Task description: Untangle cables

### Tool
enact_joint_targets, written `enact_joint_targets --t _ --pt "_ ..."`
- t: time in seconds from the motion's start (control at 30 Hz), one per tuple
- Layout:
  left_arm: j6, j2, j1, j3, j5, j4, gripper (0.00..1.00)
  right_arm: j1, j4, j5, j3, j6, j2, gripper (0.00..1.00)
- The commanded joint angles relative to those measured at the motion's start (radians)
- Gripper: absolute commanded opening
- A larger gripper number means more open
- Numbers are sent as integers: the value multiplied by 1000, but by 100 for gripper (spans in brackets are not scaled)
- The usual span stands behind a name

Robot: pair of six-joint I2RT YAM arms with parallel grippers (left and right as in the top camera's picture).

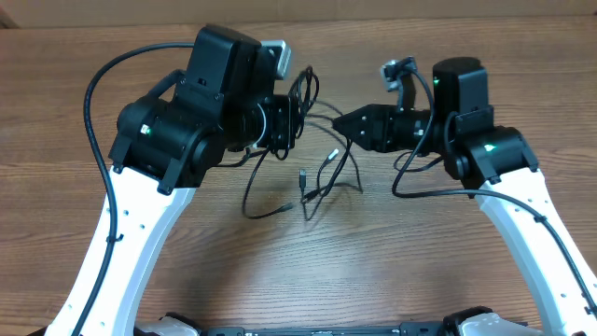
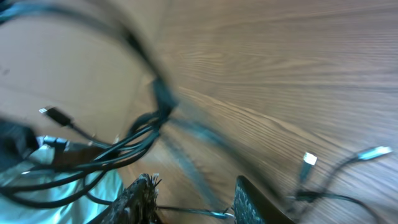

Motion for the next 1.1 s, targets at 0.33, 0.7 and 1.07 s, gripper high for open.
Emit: enact_joint_targets --t 0.33,0.7,1.07 --pt "-219 -12 4 -3 101 163 4 67 116 56 16 116 -21 39" --pt "118 -12 4 -3 258 206 4 37 124 170 16 375 -21 45" --pt "83 -29 52 -3 307 246 4 39 228 226 16 526 -22 45"
